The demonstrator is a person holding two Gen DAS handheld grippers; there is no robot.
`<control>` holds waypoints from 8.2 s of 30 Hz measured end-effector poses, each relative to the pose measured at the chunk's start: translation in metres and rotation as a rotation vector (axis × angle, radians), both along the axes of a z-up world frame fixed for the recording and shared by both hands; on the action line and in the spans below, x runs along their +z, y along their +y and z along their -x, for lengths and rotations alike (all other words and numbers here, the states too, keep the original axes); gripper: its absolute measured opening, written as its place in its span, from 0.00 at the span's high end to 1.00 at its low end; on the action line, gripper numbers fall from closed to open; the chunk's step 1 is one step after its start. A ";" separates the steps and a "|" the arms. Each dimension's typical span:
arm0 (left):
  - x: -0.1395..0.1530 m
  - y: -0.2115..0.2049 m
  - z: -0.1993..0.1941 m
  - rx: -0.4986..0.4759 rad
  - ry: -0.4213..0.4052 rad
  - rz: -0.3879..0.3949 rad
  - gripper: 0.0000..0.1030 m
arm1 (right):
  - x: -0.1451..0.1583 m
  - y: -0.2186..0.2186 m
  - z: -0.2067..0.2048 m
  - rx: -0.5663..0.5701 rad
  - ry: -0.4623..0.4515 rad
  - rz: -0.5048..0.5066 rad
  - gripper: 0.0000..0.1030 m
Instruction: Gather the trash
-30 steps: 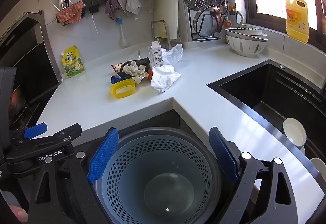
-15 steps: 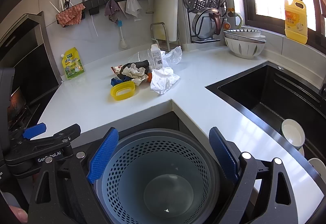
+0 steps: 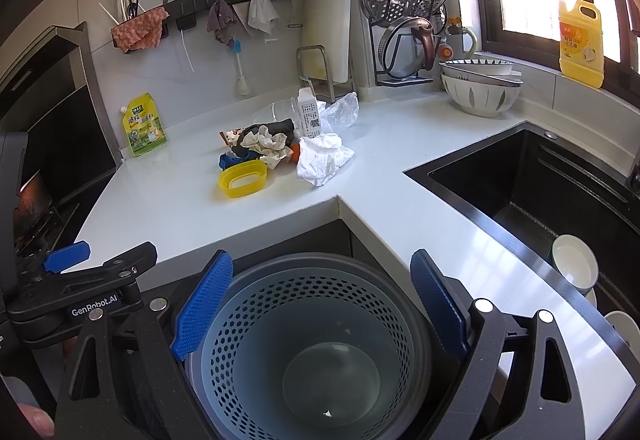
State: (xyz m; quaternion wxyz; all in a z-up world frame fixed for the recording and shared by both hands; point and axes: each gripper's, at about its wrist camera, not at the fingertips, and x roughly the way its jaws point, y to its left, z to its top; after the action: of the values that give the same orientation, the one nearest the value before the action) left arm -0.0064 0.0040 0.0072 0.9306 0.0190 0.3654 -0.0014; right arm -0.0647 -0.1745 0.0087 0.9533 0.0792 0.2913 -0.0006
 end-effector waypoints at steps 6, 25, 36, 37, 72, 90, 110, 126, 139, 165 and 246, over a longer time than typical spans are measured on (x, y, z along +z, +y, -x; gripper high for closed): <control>0.000 0.000 0.001 0.002 -0.004 -0.001 0.06 | 0.000 0.001 0.001 0.001 -0.003 0.002 0.16; 0.003 0.006 0.002 0.007 -0.011 0.017 0.06 | 0.004 0.003 0.004 0.005 -0.013 0.003 0.16; 0.001 0.005 0.004 0.004 -0.013 0.010 0.06 | 0.003 0.003 0.004 0.005 -0.013 0.003 0.16; 0.001 0.005 0.004 0.004 -0.012 0.010 0.06 | 0.003 0.003 0.004 0.005 -0.013 0.003 0.16; -0.015 0.004 -0.093 0.045 -0.001 0.027 0.06 | -0.010 -0.023 -0.128 0.052 0.032 0.021 0.16; -0.036 -0.003 -0.152 0.059 0.041 0.033 0.06 | -0.038 -0.014 -0.236 0.033 0.144 0.086 0.19; -0.045 -0.043 -0.168 0.025 0.078 0.115 0.06 | -0.024 -0.078 -0.184 -0.025 0.051 -0.074 0.93; -0.056 -0.068 -0.198 0.079 0.098 0.017 0.05 | -0.024 -0.103 -0.162 -0.013 -0.017 -0.186 0.93; -0.048 -0.057 -0.181 0.065 0.037 -0.017 0.34 | -0.028 -0.103 -0.158 -0.017 -0.009 -0.179 0.93; -0.021 -0.042 0.011 -0.175 -0.007 -0.013 0.34 | -0.045 -0.036 0.012 0.075 0.125 -0.129 0.93; -0.070 -0.018 0.014 -0.182 0.088 0.123 0.11 | -0.069 -0.018 0.020 0.101 0.135 -0.092 0.54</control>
State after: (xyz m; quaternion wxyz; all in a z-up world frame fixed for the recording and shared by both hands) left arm -0.0201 -0.0143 -0.0627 0.9091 -0.0049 0.4020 -0.1093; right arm -0.0851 -0.1928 -0.0601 0.9257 0.1077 0.3583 0.0555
